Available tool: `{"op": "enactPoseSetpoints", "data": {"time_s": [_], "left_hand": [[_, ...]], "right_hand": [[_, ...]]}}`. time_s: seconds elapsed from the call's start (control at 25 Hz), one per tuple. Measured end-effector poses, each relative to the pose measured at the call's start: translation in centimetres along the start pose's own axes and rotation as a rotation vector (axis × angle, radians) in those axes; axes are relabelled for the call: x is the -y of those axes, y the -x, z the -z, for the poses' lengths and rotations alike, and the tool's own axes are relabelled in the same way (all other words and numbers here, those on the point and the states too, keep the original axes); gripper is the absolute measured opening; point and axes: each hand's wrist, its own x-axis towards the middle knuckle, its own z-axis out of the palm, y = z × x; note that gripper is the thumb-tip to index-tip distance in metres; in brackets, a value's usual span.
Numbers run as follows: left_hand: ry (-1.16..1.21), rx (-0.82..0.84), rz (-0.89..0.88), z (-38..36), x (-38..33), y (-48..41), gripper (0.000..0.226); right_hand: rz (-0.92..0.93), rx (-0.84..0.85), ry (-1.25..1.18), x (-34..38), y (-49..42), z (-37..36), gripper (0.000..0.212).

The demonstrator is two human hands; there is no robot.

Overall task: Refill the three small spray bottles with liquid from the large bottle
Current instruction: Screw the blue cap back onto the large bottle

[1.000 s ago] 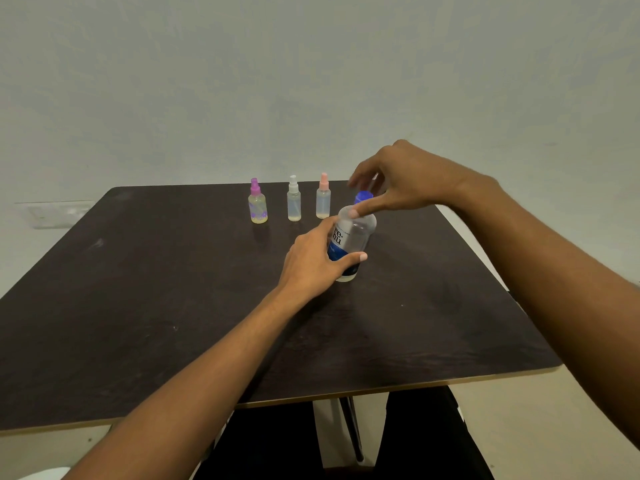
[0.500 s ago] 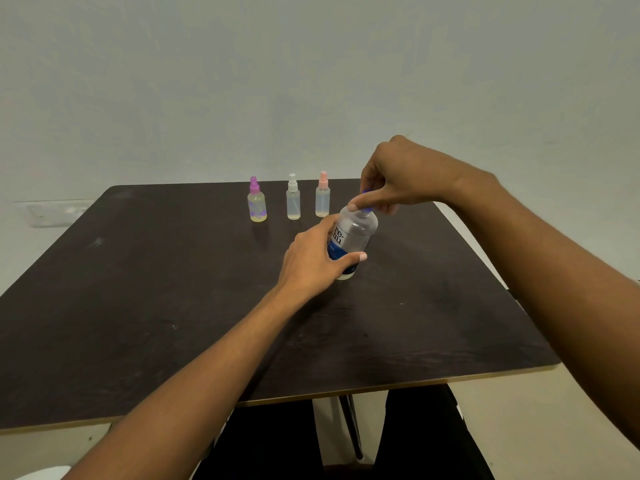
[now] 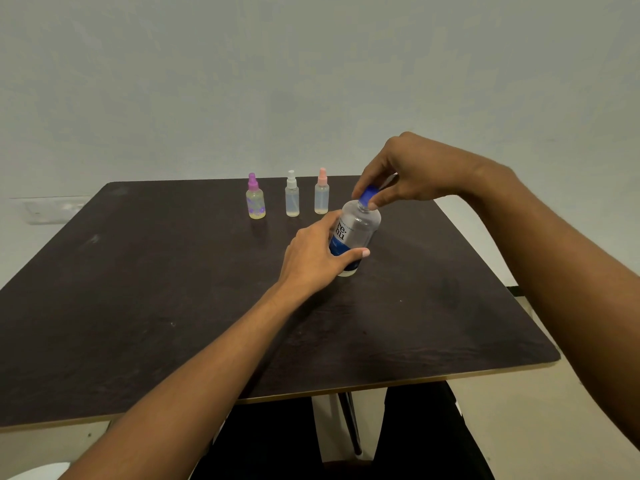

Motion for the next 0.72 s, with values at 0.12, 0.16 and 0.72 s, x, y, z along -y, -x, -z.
{"op": "enactPoseSetpoints", "data": {"time_s": [0.12, 0.16, 0.72], "left_hand": [[-0.003, -0.002, 0.001, -0.2, 0.0, 0.0, 0.084], [0.0, 0.0, 0.004, -0.2, 0.0, 0.0, 0.084], [0.201, -0.066, 0.002, 0.7, -0.4, -1.0, 0.076]], "right_hand": [[-0.061, -0.054, 0.046, -0.1, -0.3, -0.5, 0.028], [-0.08, -0.06, 0.066, -0.2, -0.5, -0.7, 0.031], [-0.292, -0.426, -0.674, -1.1, 3.3, -7.7, 0.06]]}}
